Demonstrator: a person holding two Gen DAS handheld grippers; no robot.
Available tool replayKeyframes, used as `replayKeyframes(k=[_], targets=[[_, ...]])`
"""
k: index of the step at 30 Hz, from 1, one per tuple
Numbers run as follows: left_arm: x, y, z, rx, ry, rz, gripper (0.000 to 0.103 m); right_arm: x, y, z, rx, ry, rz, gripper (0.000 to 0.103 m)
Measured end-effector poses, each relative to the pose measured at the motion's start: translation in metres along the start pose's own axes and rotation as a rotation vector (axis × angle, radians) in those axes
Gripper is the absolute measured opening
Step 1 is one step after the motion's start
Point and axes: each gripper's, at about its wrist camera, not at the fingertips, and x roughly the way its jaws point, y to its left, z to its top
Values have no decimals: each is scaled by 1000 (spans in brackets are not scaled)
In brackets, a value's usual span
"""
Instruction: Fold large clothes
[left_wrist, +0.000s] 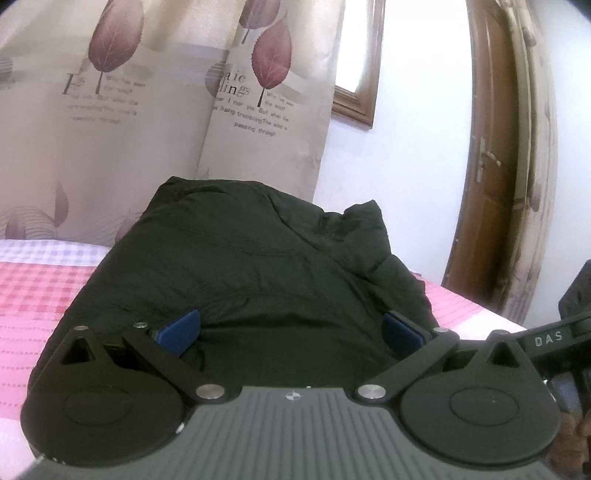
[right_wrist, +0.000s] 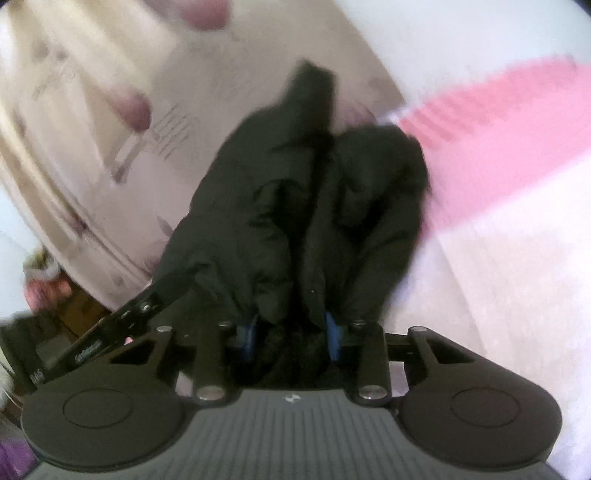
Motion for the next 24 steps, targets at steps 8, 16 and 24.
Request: replayKeyframes(k=[8, 16, 24], targets=[[-2, -3, 0, 20, 9, 22, 103, -2, 19, -7, -85, -38, -74, 36], [1, -9, -1, 56, 28, 59, 103, -2, 27, -11, -118, -61, -125, 45], [1, -9, -1, 54, 33, 66, 103, -1, 24, -6, -69, -52, -155, 91]])
